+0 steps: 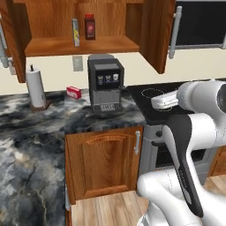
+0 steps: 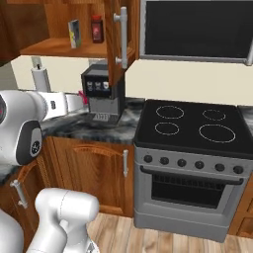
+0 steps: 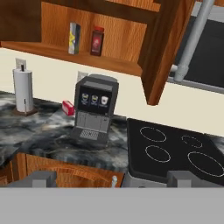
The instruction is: Pick the cereal and honey bottle from the counter and place them in the cabinets closest to them.
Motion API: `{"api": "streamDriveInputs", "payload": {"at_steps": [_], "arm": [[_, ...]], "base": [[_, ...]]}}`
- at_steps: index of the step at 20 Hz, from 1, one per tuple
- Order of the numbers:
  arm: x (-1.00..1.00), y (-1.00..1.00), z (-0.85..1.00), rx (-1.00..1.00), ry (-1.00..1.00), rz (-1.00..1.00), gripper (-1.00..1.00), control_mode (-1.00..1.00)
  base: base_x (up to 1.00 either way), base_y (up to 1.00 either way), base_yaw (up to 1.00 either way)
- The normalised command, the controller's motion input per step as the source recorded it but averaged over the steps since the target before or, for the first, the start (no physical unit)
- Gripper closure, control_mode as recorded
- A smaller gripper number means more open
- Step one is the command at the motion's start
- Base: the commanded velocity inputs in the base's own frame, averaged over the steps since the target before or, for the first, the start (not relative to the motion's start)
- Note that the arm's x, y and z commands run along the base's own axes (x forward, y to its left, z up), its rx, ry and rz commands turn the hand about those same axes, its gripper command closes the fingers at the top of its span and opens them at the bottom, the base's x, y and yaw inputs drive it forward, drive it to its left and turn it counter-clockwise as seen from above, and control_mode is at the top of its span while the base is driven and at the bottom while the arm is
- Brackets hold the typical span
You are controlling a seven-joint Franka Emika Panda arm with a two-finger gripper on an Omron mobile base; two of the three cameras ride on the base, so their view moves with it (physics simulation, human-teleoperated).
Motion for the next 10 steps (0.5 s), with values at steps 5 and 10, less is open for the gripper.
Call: {"api": "streamDriveInputs", "payload": {"at_steps": [5, 10], "arm": [[0.0, 0.0, 0.0, 0.0, 0.0, 0.0, -1.0, 1.0], [0.0, 0.0, 0.0, 0.0, 0.0, 0.0, -1.0, 1.0]], "base": [[0.0, -0.2, 0.0], [0.0, -0.65, 0.0]]}}
